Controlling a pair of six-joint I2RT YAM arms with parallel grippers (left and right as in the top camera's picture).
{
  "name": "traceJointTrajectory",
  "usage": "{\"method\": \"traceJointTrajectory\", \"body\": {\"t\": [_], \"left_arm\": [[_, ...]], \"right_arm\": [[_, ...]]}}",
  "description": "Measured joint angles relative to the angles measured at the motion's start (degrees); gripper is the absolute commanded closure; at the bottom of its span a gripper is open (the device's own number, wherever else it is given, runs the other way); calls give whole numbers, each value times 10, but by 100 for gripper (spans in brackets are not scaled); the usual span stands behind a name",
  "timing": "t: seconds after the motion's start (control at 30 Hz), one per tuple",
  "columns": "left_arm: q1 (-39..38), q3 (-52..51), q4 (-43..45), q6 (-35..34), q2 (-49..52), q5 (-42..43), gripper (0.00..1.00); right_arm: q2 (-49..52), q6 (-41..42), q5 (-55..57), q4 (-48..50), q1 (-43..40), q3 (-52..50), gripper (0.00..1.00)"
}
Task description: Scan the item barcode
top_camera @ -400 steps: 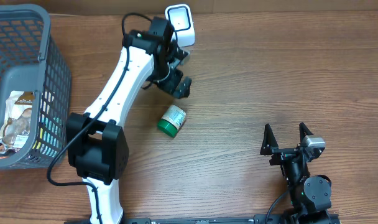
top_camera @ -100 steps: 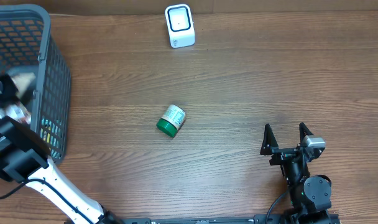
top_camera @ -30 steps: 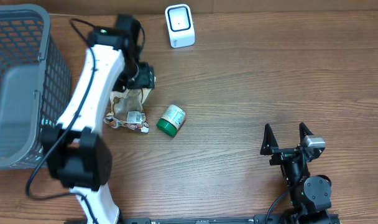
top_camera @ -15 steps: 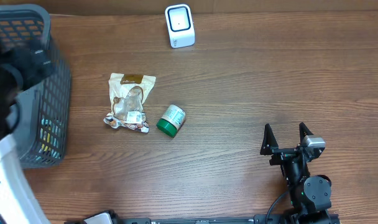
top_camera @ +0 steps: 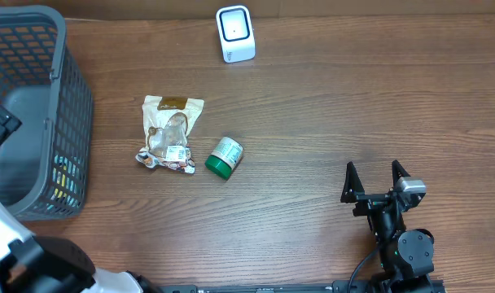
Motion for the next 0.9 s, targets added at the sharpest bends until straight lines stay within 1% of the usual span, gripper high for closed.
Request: {"method": "traceJointTrajectory", "body": {"t": [0.07, 0.27, 0.43, 0.5, 0.53, 0.67, 0.73, 0.9], "left_arm": [[2, -9, 7, 28, 26, 3, 0], [2, -11, 8, 125, 99, 31, 4], [2, -12, -11, 191, 171, 79, 17], [2, -12, -21, 217, 203, 104, 18], [2, -13, -28, 231, 221, 119, 21], [2, -14, -49, 270, 275, 163, 23], [2, -14, -51, 280, 291, 169, 24], [7, -14, -56, 295, 304, 178, 39]], "right_arm": [[0, 0, 0, 0, 0, 0, 0], [0, 0, 0, 0, 0, 0, 0], [0, 0, 0, 0, 0, 0, 0], [0, 0, 0, 0, 0, 0, 0], [0, 0, 0, 0, 0, 0, 0], [0, 0, 0, 0, 0, 0, 0], [0, 0, 0, 0, 0, 0, 0], [0, 0, 0, 0, 0, 0, 0]]}}
